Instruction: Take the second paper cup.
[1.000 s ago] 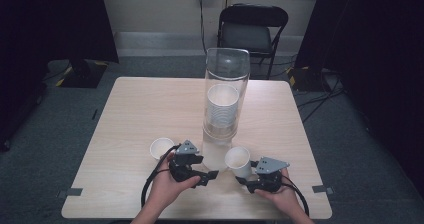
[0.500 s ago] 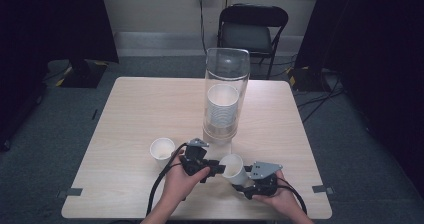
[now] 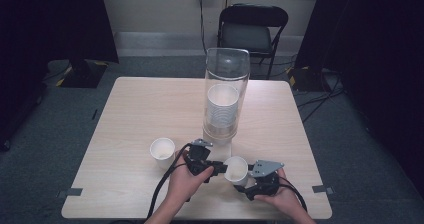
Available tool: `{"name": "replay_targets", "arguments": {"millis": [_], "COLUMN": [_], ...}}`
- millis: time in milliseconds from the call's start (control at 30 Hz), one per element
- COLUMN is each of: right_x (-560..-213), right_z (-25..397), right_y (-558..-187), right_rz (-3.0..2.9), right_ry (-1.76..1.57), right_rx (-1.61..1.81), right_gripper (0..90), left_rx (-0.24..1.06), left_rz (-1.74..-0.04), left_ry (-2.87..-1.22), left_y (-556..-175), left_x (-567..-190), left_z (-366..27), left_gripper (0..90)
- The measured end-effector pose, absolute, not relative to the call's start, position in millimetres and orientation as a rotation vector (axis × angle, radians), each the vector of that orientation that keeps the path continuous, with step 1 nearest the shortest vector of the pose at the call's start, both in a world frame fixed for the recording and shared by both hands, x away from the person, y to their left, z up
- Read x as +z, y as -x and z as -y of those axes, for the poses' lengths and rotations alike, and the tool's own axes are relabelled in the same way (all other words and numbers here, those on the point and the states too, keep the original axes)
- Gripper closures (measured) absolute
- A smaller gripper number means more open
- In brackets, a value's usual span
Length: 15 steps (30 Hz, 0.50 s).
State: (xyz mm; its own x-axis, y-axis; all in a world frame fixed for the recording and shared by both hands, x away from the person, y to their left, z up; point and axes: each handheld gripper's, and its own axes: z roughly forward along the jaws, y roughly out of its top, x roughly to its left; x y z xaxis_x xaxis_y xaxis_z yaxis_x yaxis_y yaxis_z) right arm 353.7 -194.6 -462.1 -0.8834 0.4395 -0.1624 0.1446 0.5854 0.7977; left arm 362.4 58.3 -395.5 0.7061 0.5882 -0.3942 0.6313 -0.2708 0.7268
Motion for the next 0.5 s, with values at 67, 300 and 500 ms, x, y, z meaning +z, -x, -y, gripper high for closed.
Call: {"name": "replay_targets", "arguments": {"millis": [67, 300, 500], "right_x": [-461, -461, -459], "right_z": [200, 215, 219], "right_y": [-354, -354, -355], "right_rz": [-2.469, -2.484, -2.464], "right_ry": [-0.485, -0.513, -0.537], "right_rx": [1.21, 1.197, 1.239], "right_gripper": [23.4, 21.6, 22.1], "left_rx": [-0.052, 0.013, -0.003], "left_rz": [-0.929, -0.865, -0.842], "left_ry": [-1.953, -2.003, -1.993], "left_y": [-362, -358, -358], "left_x": [-395, -397, -398], "left_z": [-58, -64, -66], "left_gripper": [64.1, 48.5, 52.0]}}
